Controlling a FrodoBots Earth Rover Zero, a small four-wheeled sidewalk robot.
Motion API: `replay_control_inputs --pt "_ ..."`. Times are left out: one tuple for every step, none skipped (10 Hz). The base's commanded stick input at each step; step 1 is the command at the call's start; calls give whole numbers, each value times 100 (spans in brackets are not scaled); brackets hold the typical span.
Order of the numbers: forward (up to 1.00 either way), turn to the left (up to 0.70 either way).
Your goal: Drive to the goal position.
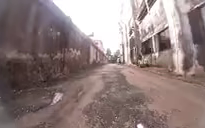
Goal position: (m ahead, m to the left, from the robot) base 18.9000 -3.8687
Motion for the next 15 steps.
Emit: replay_control_inputs --pt "85 0" --pt "85 0" --pt "85 -6" --pt "85 -26" --pt "85 -30" --pt "85 -23" --pt "85 0" --pt "85 0" --pt "85 0" --pt "85 0" --pt "85 0" --pt "85 0" --pt "85 0" --pt "85 0" --pt "85 0"
